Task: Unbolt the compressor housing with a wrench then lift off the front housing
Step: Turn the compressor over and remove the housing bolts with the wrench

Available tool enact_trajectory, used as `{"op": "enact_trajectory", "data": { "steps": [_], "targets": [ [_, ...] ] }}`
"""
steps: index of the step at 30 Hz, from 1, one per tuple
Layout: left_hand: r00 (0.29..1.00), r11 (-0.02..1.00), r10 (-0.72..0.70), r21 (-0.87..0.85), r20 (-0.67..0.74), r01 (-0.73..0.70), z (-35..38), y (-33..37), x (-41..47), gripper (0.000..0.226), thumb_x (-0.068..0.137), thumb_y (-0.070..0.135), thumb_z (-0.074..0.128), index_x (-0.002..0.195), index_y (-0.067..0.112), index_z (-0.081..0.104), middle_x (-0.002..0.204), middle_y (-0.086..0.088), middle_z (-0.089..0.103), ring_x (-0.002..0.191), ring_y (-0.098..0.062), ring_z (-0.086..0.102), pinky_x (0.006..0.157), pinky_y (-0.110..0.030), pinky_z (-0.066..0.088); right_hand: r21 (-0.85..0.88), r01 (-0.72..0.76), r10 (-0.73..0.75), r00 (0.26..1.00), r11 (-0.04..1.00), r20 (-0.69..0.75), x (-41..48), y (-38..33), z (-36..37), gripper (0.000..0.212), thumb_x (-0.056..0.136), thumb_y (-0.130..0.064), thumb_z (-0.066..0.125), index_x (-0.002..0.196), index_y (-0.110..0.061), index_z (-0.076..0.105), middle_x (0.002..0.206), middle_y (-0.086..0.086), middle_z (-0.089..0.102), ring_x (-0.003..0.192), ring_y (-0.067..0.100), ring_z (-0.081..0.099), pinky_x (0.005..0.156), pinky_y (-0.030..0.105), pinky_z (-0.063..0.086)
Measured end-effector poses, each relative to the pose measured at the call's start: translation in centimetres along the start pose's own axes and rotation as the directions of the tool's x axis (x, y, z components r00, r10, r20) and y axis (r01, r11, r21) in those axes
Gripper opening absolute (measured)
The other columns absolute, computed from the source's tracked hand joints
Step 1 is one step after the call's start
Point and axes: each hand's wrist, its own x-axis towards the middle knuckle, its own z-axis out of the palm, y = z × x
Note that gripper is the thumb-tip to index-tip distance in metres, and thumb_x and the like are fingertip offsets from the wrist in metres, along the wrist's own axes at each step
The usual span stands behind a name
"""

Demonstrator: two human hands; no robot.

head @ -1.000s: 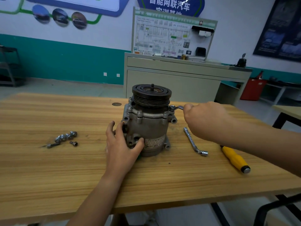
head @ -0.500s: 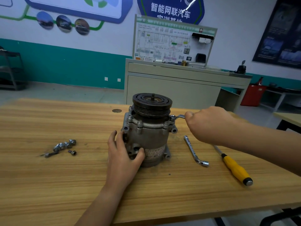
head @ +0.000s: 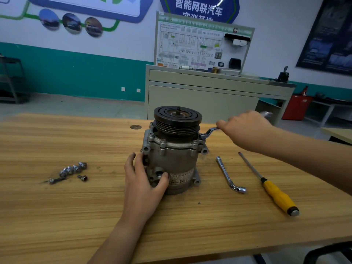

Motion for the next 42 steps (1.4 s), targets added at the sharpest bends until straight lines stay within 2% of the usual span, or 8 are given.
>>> {"op": "enact_trajectory", "data": {
  "steps": [3, 8, 12, 14, 21, 28, 33, 42],
  "targets": [
    [1.0, 1.0, 0.002, 0.0, 0.001, -0.002, 0.0, 0.0, 0.0, 0.079, 0.079, 0.036, 0.067, 0.143, 0.018, 0.025, 0.15, 0.008, 0.008, 0.135, -0.016, 0.022, 0.102, -0.025, 0.025, 0.142, -0.073, 0.089, 0.99, 0.987, -0.111, 2.1, -1.3, 1.8, 0.03, 0.092, -0.005, 0.044, 0.121, -0.014, 0.042, 0.104, 0.005, 0.06, 0.095, 0.023, 0.058, 0.083, 0.033, 0.044],
    [1.0, 1.0, -0.022, -0.006, 0.017, 0.022, -0.2, 0.1, 0.0, 0.079, 0.079, 0.037, 0.067, 0.144, 0.02, 0.025, 0.15, 0.008, 0.008, 0.136, -0.019, 0.022, 0.102, -0.026, 0.026, 0.328, -0.149, 0.222, 0.954, 0.933, -0.199, 2.7, -3.1, 3.9, 0.025, 0.096, -0.009, 0.039, 0.119, -0.012, 0.048, 0.103, 0.005, 0.063, 0.088, 0.023, 0.061, 0.081, 0.031, 0.044],
    [1.0, 1.0, -0.021, 0.018, 0.013, 0.021, -0.3, 0.3, 0.0, 0.078, 0.079, 0.036, 0.067, 0.143, 0.018, 0.026, 0.151, 0.004, 0.01, 0.137, -0.02, 0.022, 0.107, -0.032, 0.028, 0.511, -0.284, 0.442, 0.869, 0.811, -0.22, -0.1, -1.4, 3.5, 0.022, 0.1, -0.024, 0.033, 0.104, -0.009, 0.049, 0.06, -0.005, 0.045, 0.051, 0.013, 0.045, 0.044, 0.027, 0.033],
    [1.0, 0.999, -0.025, 0.028, 0.017, 0.024, -0.4, 0.5, 0.0, 0.078, 0.079, 0.036, 0.067, 0.143, 0.017, 0.026, 0.151, 0.004, 0.011, 0.137, -0.021, 0.022, 0.11, -0.039, 0.03, 0.589, -0.282, 0.471, 0.861, 0.757, -0.193, -2.0, -1.2, 2.5, 0.017, 0.099, -0.026, 0.031, 0.096, -0.015, 0.043, 0.055, -0.005, 0.041, 0.045, 0.011, 0.04, 0.04, 0.026, 0.023],
    [0.999, 0.997, -0.034, 0.067, 0.024, 0.033, -0.5, 0.7, 0.0, 0.078, 0.079, 0.037, 0.066, 0.143, 0.014, 0.027, 0.15, -0.002, 0.016, 0.137, -0.022, 0.023, 0.111, -0.046, 0.028, 0.452, -0.278, 0.216, 0.959, 0.848, 0.184, -4.6, -2.9, -0.4, 0.012, 0.098, -0.019, 0.038, 0.109, -0.02, 0.04, 0.069, -0.004, 0.046, 0.06, 0.009, 0.044, 0.045, 0.023, 0.029],
    [0.999, 0.997, -0.04, 0.062, 0.026, 0.038, -0.7, 0.9, 0.0, 0.077, 0.079, 0.034, 0.067, 0.143, 0.013, 0.029, 0.149, -0.006, 0.021, 0.135, -0.024, 0.026, 0.109, -0.048, 0.03, 0.279, -0.218, 0.183, 0.972, 0.935, 0.146, -3.1, -3.7, -1.6, 0.024, 0.095, -0.012, 0.036, 0.118, -0.016, 0.04, 0.064, -0.003, 0.042, 0.055, 0.011, 0.041, 0.042, 0.023, 0.031],
    [0.999, 0.995, -0.028, 0.096, 0.024, 0.026, -0.8, 0.7, 0.0, 0.077, 0.079, 0.037, 0.067, 0.142, 0.013, 0.03, 0.148, -0.006, 0.022, 0.135, -0.024, 0.027, 0.109, -0.049, 0.03, 0.076, -0.102, 0.097, 0.993, 0.992, 0.065, -3.3, -3.7, -2.5, 0.038, 0.095, -0.026, 0.03, 0.128, -0.007, 0.033, 0.055, -0.003, 0.034, 0.046, 0.013, 0.034, 0.038, 0.024, 0.027],
    [0.999, 0.996, -0.035, 0.086, 0.026, 0.032, -0.9, 0.8, 0.0, 0.078, 0.078, 0.038, 0.067, 0.143, 0.015, 0.029, 0.149, -0.004, 0.022, 0.136, -0.022, 0.026, 0.109, -0.051, 0.029, 0.078, -0.01, 0.004, 0.997, 0.997, 0.075, -2.8, -1.6, -1.3, 0.021, 0.097, -0.029, 0.029, 0.114, -0.017, 0.032, 0.055, -0.005, 0.042, 0.045, 0.009, 0.036, 0.04, 0.023, 0.025]
  ]
}}
